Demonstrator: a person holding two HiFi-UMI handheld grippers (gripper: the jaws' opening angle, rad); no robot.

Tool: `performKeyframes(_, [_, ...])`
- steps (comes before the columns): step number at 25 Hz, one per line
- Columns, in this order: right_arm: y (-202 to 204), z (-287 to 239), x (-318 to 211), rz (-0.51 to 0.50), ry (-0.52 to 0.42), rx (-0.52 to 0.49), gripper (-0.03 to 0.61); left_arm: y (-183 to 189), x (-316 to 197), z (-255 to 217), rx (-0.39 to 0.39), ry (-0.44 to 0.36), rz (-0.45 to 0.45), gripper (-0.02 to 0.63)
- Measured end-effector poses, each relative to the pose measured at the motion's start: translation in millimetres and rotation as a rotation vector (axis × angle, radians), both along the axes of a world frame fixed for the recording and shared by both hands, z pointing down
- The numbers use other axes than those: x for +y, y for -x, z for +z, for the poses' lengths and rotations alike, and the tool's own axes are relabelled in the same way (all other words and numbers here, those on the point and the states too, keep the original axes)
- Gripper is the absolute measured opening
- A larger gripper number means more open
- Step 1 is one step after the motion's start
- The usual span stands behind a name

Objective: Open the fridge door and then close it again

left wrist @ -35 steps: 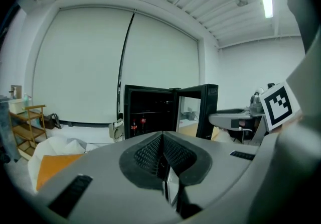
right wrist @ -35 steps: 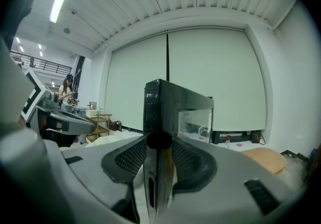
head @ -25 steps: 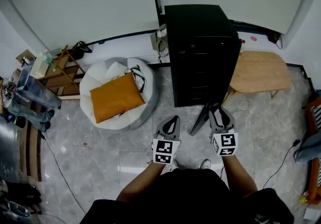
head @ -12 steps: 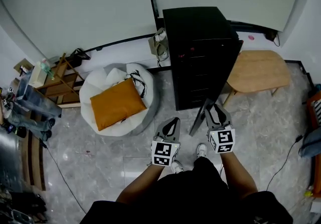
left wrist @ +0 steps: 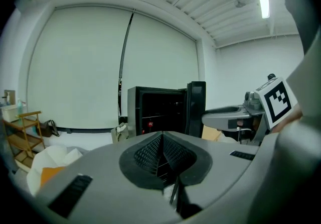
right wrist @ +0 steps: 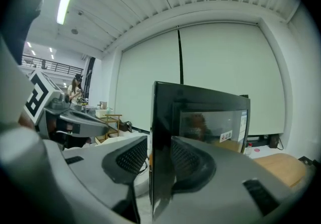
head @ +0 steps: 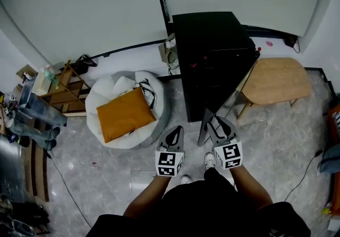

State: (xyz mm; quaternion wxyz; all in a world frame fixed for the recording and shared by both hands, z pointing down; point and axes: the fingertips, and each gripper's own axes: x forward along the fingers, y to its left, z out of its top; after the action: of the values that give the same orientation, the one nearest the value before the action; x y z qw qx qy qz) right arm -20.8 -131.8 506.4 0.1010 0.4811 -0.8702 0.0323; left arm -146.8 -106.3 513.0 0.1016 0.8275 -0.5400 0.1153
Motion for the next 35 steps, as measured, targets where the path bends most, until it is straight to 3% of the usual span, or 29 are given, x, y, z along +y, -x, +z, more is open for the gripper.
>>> performKeyframes(6, [14.9,-0.4,-7.2,-0.092,-0.009,-0.013,0.13,10.3,-12.3,5.4,-0.007,0.027,-0.041,0.023])
performKeyframes(13, [10.9,2.7,-33.7,-0.052,-0.01,-0.029,0.029,19.5,-26.5,7.8,-0.014,0.028,-0.083,0.023])
performKeyframes(35, [41.5,6.4,-88.2,-0.104,0.008,-0.041,0.021,21.5,-59.7,12.2,-0.032,0.035,-0.118,0.023])
